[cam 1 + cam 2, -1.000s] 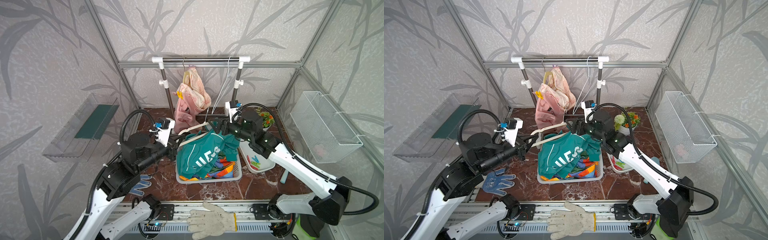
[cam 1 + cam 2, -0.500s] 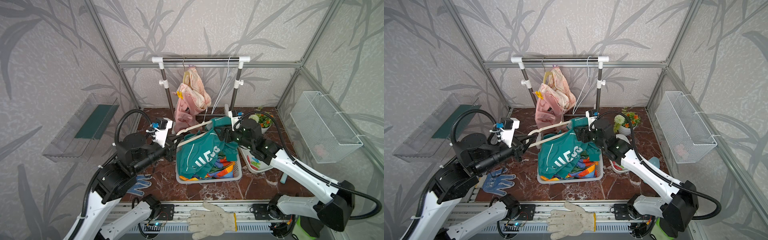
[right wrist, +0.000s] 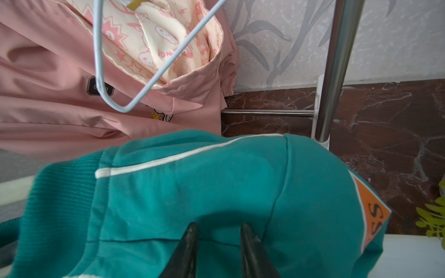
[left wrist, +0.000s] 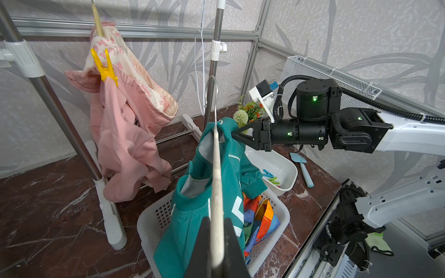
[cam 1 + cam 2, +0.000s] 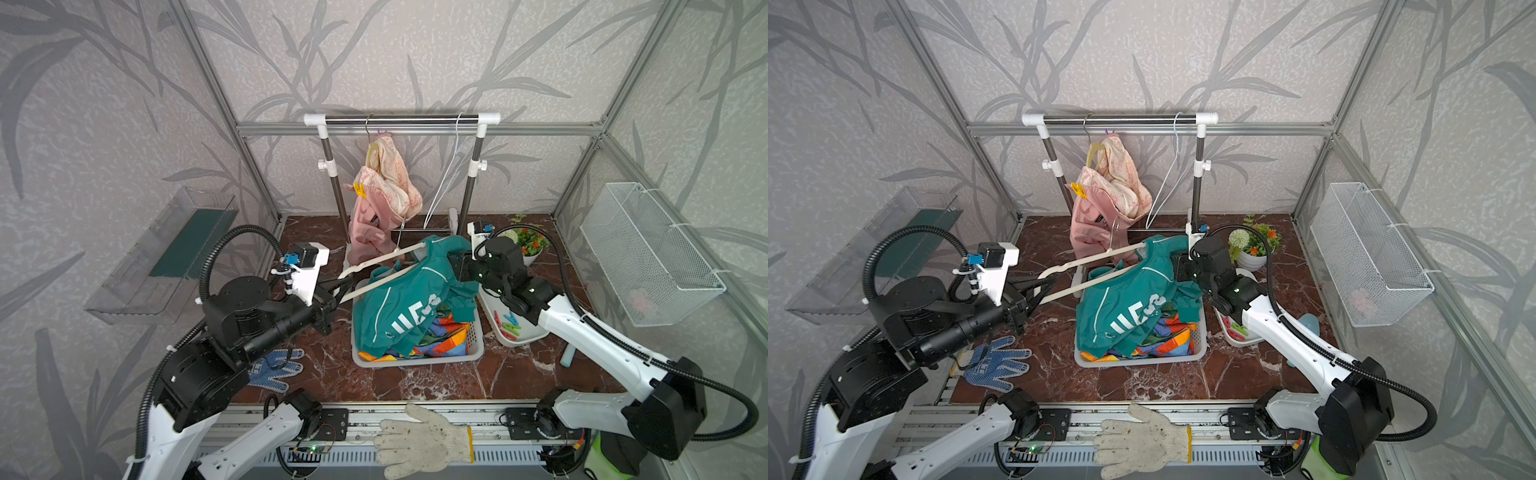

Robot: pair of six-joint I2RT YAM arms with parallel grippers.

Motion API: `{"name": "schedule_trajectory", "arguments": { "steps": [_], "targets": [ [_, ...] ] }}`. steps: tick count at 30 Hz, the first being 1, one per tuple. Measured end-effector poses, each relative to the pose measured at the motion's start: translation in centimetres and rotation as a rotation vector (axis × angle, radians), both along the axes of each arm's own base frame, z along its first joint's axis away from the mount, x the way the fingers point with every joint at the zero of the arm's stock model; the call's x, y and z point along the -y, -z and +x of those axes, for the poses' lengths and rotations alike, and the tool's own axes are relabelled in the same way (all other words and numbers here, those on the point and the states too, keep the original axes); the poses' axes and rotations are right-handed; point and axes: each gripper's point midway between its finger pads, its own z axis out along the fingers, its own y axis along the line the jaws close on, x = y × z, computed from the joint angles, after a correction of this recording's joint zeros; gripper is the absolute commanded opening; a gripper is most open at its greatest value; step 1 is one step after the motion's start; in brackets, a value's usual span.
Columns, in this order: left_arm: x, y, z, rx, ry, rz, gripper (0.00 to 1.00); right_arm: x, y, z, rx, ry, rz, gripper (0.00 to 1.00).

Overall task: Remove the clothespins securing jackets to the hanger
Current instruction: Remove the jacket from the hanger.

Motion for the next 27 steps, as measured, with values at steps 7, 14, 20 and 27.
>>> {"name": "schedule_trajectory", "arguments": {
  "steps": [7, 14, 20, 27],
  "targets": [
    [-2.0, -2.3, -1.2, 0.033, -0.051, -0.001, 0.00, 0.8, 3.1, 0.1, -0.057, 0.017, -0.043, 0.39],
    [-3.8, -4.8, -1.9, 0.066, -0.113, -0.008, 0.00, 1.4, 4.6, 0.1, -0.087, 0.033, -0.059, 0.42],
    [-4.0, -4.6, -1.2, 0.075, -0.145, 0.003, 0.00, 1.3, 5.2, -0.2, -0.106, 0.023, -0.052, 0.42],
    [-1.8, -4.3, 3.1, 0.100, -0.165, 0.071, 0.00, 1.1, 5.8, -0.8, -0.124, 0.003, -0.048, 0.43]
  ]
}}
